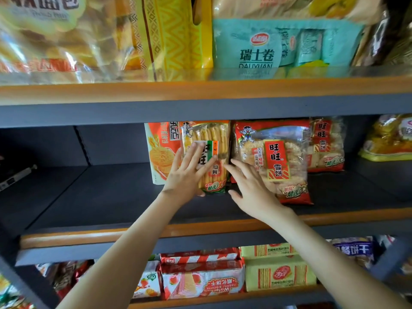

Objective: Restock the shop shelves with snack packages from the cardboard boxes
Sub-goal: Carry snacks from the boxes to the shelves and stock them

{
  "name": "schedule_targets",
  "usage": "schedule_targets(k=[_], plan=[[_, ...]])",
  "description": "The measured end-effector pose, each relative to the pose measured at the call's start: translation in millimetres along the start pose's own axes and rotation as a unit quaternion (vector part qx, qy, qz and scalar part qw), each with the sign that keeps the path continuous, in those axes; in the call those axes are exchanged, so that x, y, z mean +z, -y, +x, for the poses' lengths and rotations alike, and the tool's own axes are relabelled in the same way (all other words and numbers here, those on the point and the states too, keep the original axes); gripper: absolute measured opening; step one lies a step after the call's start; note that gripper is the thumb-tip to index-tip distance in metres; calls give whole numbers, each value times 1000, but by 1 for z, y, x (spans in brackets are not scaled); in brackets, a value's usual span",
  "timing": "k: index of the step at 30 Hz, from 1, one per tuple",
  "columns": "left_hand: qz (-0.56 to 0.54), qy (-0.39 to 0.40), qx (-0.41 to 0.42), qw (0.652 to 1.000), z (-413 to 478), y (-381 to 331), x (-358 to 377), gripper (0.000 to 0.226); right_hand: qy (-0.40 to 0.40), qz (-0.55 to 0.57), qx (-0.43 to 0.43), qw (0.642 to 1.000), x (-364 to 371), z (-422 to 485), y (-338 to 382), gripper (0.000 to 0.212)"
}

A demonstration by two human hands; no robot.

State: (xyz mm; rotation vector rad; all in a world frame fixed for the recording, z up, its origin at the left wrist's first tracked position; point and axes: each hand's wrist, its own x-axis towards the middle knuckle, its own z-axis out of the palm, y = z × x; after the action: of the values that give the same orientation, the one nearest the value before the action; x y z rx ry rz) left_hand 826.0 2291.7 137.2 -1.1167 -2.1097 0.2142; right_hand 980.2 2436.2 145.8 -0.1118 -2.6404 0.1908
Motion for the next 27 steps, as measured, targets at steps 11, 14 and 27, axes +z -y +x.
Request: schedule_targets(k=[11, 14, 27], plan=[[-153, 83, -51, 983, 7, -26, -18, 94, 44, 9, 68, 997, 13, 2, 20, 50], [-244, 61, -70, 965, -1, -27, -37, 63, -29, -23, 110, 993, 16, -3, 29, 40], [-607, -70, -479, 630, -190, -62, -95, 16, -32, 414, 33, 909, 59, -74, 156, 17]])
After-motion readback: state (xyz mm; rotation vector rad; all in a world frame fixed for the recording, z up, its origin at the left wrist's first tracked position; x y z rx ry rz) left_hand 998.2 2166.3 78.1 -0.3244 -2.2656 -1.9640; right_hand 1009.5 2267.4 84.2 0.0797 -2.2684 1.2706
